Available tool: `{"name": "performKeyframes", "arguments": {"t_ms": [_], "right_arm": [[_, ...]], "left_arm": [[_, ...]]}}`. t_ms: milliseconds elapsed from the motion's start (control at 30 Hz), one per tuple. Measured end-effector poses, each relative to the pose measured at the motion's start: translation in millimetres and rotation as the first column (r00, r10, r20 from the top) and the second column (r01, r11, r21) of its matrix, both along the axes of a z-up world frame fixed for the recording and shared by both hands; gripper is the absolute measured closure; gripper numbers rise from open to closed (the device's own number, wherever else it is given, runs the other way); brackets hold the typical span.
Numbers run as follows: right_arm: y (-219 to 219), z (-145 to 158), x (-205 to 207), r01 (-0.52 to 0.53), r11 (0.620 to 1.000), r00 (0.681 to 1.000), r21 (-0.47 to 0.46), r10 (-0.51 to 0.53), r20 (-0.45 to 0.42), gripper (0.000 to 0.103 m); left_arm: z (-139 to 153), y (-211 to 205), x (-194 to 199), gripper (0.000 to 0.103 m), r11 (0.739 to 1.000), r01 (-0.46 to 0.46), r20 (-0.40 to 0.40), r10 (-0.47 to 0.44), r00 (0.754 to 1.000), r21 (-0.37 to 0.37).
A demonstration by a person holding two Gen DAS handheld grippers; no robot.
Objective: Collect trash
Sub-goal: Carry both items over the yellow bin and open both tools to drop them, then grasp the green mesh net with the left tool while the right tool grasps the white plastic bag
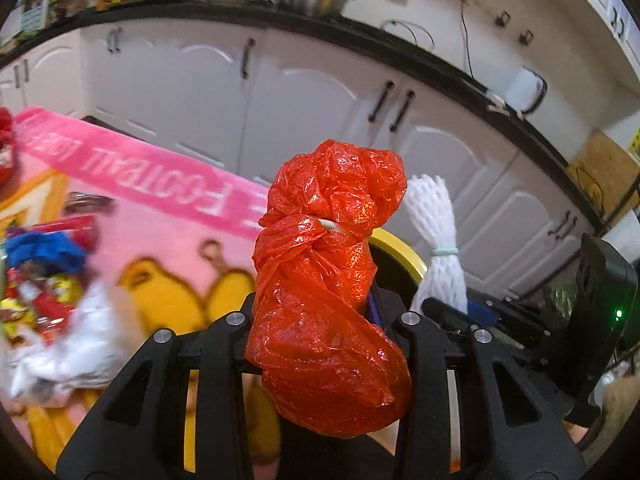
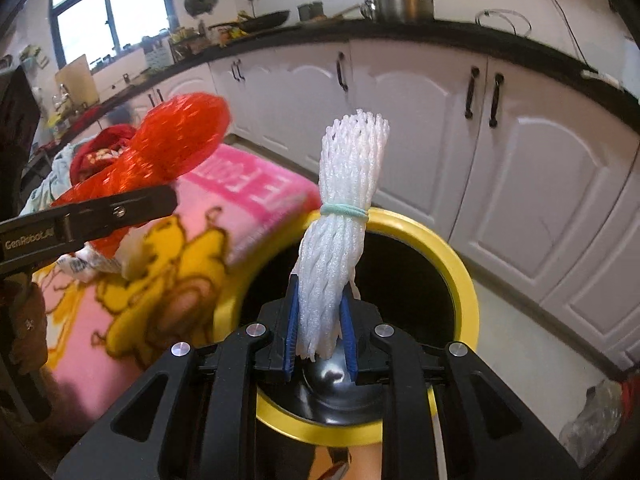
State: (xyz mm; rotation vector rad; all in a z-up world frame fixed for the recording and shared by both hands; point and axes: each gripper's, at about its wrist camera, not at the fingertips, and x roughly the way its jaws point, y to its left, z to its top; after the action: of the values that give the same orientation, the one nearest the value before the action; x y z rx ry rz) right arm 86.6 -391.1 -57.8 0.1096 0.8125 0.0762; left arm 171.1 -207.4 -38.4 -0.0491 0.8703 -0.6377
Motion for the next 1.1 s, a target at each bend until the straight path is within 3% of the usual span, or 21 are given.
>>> {"name": "performKeyframes", "arguments": {"t_ms": [267,333,400,500,567,800,933,1100], "right_arm": [[-18.9,-25.4,2.3,0.01,1.0,0.997,0.018,-0.009,-0.07,0.081],[-22.3,-30.9,3.0,0.022,1.0,0.996,0.016,-0.02,-0.084,0.074],[-25.3,-33.7,2.4,0.031,0.999,0.996,0.018,-0.03,-0.089,0.057],[-31.4,-36.0,1.0,0.059,0.998,0.994,0.02,-0.057,-0.092,0.054],[-34.4,-35.1,-0.8,0.074,0.997,0.994,0.023,-0.072,-0.088,0.052],[-24.7,-10.5,-5.0,0.056,0.998,0.998,0.032,-0.056,0.0,0.046],[-2.1,14.0,-5.5,-0.02,0.999,0.997,0.03,0.018,0.078,0.039],[43.7,42.7,-4.3,-0.16,0.987,0.972,-0.009,0.159,0.174,0.034]], "left_arm": [[-22.6,-36.6,14.8,0.072,0.998,0.063,-0.049,-0.061,0.997,0.032],[-27.4,-40.3,19.4,0.056,0.997,0.065,-0.066,-0.063,0.996,0.035],[-29.1,-40.6,21.2,0.045,0.998,0.059,-0.066,-0.057,0.996,0.034],[-30.5,-34.5,24.1,0.031,0.999,0.043,-0.076,-0.041,0.996,0.027],[-28.8,-26.5,23.9,0.028,0.999,0.027,-0.074,-0.025,0.997,0.018],[-4.7,25.2,13.5,0.011,0.996,-0.082,-0.002,0.082,0.997,-0.023],[9.8,55.3,4.0,0.011,0.988,-0.152,0.05,0.154,0.987,-0.037],[27.5,97.1,-6.9,0.011,0.966,-0.257,0.12,0.26,0.958,-0.041]]}}
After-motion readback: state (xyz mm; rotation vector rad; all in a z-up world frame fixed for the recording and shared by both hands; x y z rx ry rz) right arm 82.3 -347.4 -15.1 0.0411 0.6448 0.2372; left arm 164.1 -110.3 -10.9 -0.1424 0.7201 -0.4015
